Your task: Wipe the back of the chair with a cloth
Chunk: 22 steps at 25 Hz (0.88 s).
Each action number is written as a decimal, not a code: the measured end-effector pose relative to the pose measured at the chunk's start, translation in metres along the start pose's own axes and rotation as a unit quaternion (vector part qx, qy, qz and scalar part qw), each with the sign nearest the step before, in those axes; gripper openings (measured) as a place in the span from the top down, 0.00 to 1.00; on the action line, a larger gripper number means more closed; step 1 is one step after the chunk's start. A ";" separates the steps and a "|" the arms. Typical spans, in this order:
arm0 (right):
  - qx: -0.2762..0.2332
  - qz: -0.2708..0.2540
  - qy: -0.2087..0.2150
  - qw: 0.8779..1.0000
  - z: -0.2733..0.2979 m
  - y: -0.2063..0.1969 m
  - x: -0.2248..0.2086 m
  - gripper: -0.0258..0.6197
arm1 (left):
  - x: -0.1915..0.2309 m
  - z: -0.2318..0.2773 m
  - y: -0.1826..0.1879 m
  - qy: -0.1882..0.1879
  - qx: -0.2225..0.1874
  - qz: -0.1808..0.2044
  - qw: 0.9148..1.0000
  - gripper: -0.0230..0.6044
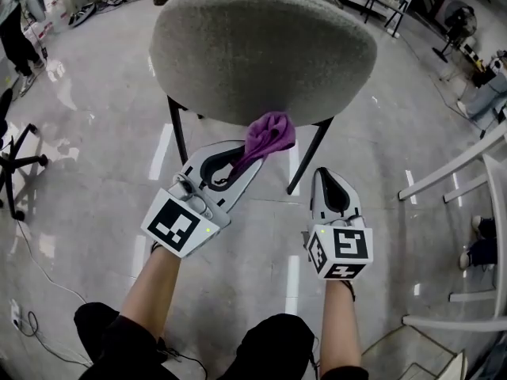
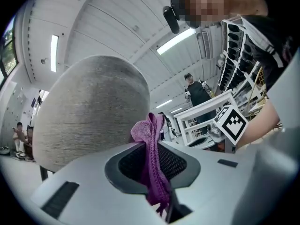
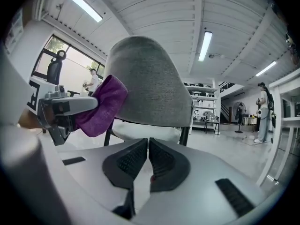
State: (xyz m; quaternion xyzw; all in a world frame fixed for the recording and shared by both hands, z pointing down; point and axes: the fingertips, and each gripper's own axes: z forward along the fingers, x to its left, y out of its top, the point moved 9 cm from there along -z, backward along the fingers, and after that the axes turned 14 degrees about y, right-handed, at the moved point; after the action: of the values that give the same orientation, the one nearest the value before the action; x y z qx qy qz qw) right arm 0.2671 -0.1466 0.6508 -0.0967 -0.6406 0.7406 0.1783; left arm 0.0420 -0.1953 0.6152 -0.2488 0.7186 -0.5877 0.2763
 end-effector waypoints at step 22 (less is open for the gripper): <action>-0.025 0.014 0.037 0.999 0.068 0.018 0.063 0.92 | 0.128 -0.098 -0.015 0.182 0.006 0.004 0.983 0.83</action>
State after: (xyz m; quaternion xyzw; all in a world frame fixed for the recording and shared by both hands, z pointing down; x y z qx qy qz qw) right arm 0.1817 -0.1862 0.6494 -0.1376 -0.6507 0.7223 0.1896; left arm -0.1175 -0.2159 0.6319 -0.1337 0.7543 -0.6262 0.1448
